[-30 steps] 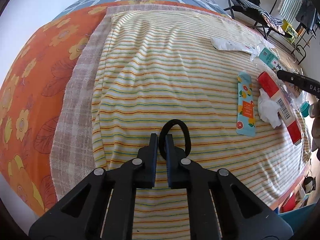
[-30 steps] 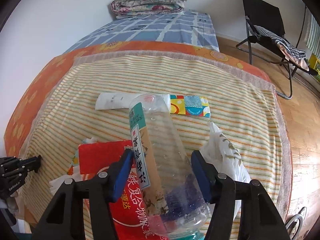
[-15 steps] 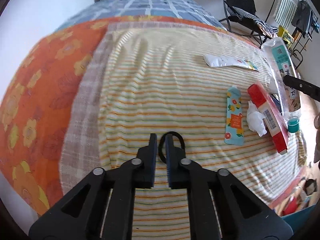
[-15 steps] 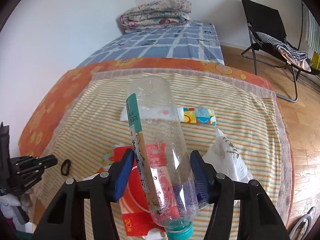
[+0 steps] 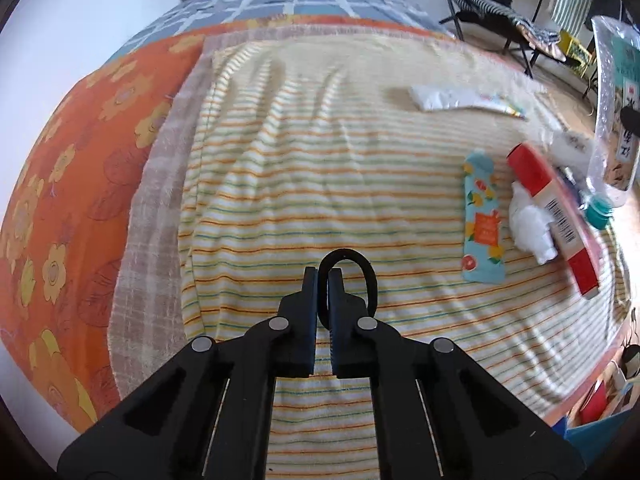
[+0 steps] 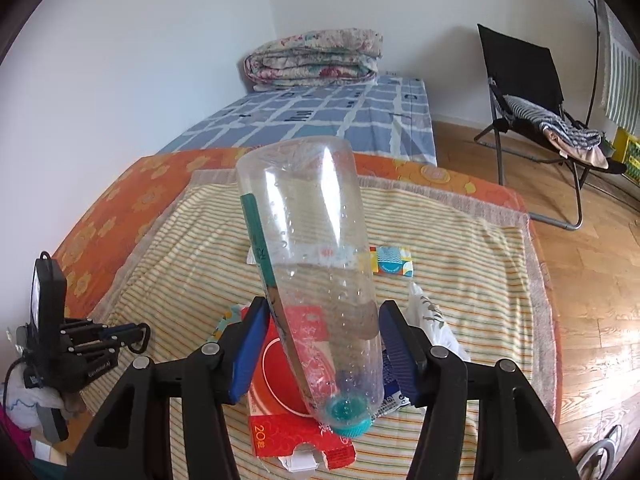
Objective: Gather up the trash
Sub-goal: 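Carry the bottle over the blue basket and open the right tool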
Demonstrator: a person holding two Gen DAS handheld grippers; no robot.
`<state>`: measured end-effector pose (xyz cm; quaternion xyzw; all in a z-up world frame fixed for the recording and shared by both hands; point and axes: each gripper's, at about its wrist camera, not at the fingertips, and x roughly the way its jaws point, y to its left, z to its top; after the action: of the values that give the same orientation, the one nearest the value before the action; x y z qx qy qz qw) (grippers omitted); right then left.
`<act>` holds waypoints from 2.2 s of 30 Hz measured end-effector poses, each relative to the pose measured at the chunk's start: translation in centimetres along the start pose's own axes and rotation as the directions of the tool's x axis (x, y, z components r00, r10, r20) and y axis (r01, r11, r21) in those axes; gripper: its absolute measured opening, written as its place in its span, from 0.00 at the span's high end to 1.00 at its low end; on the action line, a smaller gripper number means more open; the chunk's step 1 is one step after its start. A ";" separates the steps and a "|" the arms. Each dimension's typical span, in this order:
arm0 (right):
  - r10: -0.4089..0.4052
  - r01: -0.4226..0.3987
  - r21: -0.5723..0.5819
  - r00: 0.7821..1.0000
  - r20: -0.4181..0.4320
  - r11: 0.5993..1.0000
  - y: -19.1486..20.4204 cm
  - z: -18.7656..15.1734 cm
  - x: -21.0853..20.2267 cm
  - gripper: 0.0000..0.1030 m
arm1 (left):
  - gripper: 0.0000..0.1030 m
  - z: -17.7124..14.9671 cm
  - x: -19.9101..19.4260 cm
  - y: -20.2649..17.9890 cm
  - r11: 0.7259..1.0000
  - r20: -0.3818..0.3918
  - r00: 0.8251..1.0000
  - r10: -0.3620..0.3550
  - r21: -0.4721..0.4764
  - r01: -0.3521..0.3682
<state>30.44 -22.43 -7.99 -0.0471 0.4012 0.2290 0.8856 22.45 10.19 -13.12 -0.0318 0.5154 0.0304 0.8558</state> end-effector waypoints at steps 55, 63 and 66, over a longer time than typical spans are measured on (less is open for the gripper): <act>0.195 -0.187 0.091 0.978 -0.078 0.978 4.6 -23.6 -13.3 0.44 | 0.98 -21.0 -11.2 -11.8 0.963 0.003 0.966 -0.257 0.080 0.256; 0.193 -0.180 0.102 0.970 -0.144 0.978 5.0 -25.6 -11.9 0.44 | 0.98 -22.8 -9.8 -12.0 0.966 -0.047 0.968 -0.247 0.067 0.249; 0.191 -0.175 0.105 0.967 -0.170 0.979 5.2 -26.3 -11.4 0.44 | 0.98 -23.3 -9.5 -12.2 0.967 -0.061 0.968 -0.242 0.072 0.246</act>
<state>3.45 -28.99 -16.88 0.0094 0.4916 0.2865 0.8223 -1.40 -4.16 -15.32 -0.0620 0.5302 -0.0961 0.8401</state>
